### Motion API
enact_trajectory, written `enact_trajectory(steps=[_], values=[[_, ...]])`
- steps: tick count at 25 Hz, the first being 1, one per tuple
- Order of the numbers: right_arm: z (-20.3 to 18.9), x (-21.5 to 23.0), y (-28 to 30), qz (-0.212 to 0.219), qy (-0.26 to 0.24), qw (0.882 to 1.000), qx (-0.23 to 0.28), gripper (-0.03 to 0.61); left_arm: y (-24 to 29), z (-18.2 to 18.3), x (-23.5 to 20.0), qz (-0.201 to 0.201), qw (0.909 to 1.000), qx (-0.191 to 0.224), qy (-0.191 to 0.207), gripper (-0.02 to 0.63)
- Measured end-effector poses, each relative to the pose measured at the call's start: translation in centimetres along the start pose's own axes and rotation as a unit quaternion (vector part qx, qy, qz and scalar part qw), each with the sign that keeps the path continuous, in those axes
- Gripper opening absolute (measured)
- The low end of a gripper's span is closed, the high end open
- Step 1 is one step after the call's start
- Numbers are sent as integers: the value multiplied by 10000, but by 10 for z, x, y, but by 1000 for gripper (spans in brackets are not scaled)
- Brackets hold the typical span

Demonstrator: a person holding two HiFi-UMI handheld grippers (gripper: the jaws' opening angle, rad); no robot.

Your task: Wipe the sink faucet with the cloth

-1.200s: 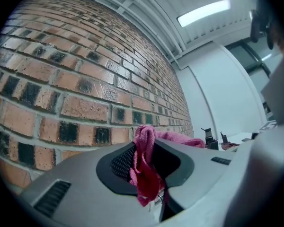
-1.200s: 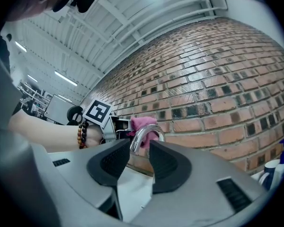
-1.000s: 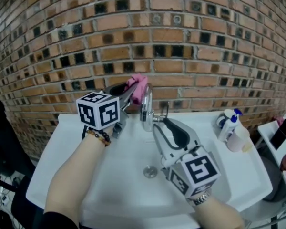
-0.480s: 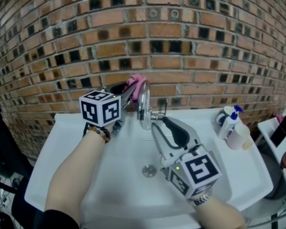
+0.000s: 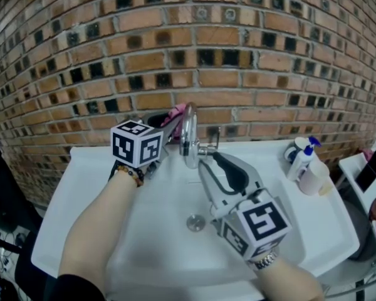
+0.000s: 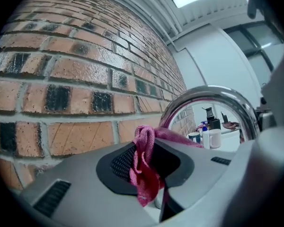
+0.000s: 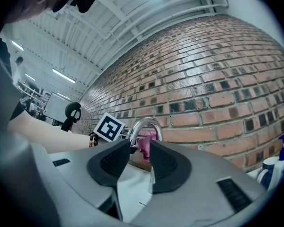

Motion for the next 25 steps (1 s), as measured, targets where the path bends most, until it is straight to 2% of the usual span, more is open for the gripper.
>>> enact_trajectory(steps=[4,11,19,25], values=[[-1,0,0,-6,-16,10000,-12,135,3,-14,1,16,9994,-266,226,81],[-2,1,0,-24,-28,10000,-46,135,6,-32,0,10,9980,-512,361,81],[-5,1,1,-10,-29,10000,-93,135,3,-46,0,95,9960,-682,566,81],[-7,1,1,-16,-24,9999,-116,135,-1,-56,-1,203,9954,-756,544,81]])
Point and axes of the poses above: the fingertips, and each gripper's own axes: y forward along the fingers, x to its right, z out of its top, the point moved 4 cm from there along -y, backward along the fingers, and after that the axes turned 5 degrees about -y, right-handed, at the moved point
